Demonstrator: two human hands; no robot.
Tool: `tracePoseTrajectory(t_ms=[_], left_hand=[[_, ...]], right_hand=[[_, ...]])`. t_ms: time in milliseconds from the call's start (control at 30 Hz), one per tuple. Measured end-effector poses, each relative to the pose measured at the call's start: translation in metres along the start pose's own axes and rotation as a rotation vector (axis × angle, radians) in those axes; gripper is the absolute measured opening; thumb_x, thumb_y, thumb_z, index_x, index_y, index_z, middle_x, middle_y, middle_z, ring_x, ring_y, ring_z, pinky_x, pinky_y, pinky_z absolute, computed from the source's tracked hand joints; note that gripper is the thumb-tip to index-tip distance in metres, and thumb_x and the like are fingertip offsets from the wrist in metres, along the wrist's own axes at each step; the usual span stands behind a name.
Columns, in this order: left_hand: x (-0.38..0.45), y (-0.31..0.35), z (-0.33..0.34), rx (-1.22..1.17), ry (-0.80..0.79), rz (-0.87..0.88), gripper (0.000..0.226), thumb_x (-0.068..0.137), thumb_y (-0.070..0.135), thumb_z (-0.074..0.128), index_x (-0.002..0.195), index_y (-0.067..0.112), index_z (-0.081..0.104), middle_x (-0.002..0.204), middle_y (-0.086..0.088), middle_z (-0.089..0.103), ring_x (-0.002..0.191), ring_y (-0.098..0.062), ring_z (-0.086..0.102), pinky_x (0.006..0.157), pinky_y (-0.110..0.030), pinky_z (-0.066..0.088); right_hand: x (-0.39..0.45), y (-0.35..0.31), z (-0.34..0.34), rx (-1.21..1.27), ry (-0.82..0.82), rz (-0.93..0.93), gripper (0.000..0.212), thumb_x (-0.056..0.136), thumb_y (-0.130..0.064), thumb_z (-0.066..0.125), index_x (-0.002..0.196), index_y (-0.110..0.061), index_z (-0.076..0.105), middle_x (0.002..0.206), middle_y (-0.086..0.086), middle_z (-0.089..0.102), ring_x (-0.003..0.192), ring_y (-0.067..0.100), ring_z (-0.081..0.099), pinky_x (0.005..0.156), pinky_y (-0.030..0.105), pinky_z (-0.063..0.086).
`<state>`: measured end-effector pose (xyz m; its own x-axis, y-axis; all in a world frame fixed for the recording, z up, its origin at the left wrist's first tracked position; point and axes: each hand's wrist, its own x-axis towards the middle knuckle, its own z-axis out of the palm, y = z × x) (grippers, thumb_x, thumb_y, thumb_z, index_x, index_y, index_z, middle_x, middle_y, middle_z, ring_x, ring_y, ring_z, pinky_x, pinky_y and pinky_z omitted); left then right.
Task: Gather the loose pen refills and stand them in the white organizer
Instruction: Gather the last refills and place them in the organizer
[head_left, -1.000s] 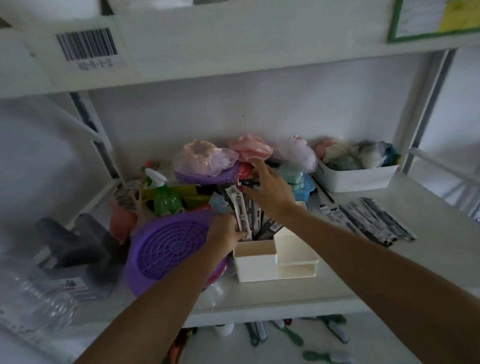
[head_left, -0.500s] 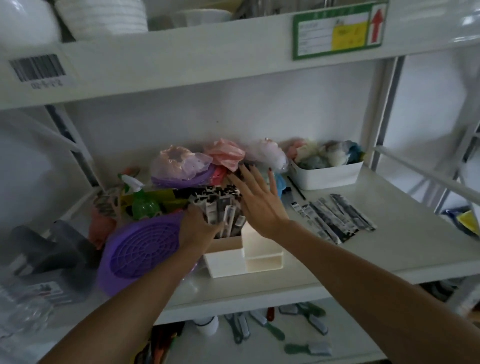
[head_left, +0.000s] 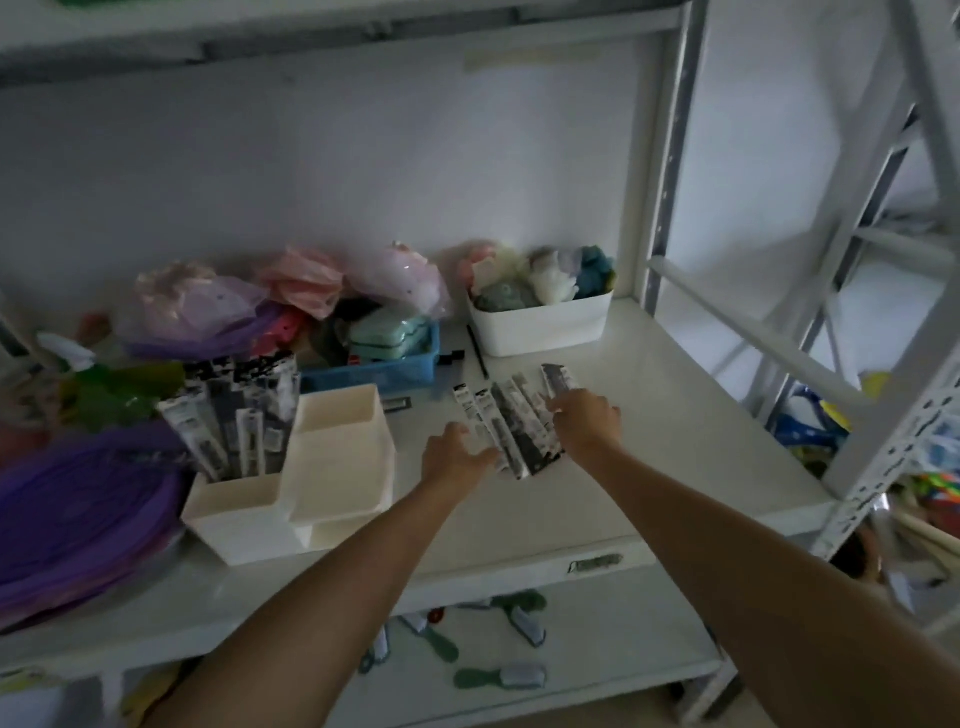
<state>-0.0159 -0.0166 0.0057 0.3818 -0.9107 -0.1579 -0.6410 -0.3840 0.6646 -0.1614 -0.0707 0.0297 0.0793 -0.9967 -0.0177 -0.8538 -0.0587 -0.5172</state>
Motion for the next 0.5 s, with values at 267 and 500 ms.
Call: tracePoseTrajectory(t_ms=[267, 500], left_hand=[[0.051, 0.038, 0.071, 0.358, 0.048, -0.152, 0.081, 0.080, 0.054, 0.055, 0.142, 0.013, 0.023, 0.144, -0.014, 0.039, 0.131, -0.035, 0.035, 0.105, -0.044, 0.035], [0.043, 0.099, 0.108, -0.083, 0.140, -0.202, 0.031, 0.089, 0.023, 0.052, 0.112, 0.002, 0.057, 0.119, -0.016, 0.065, 0.111, -0.030, 0.060, 0.093, -0.032, 0.047]], right_hand=[[0.071, 0.059, 0.006, 0.220, -0.159, 0.124, 0.042, 0.094, -0.026, 0.045, 0.127, -0.001, 0.051, 0.132, 0.018, 0.056, 0.124, 0.033, 0.050, 0.100, 0.032, 0.041], [0.089, 0.064, 0.007, 0.286, -0.388, 0.108, 0.021, 0.085, -0.022, 0.057, 0.086, -0.002, 0.065, 0.071, 0.010, 0.057, 0.074, 0.021, 0.054, 0.052, 0.022, 0.039]])
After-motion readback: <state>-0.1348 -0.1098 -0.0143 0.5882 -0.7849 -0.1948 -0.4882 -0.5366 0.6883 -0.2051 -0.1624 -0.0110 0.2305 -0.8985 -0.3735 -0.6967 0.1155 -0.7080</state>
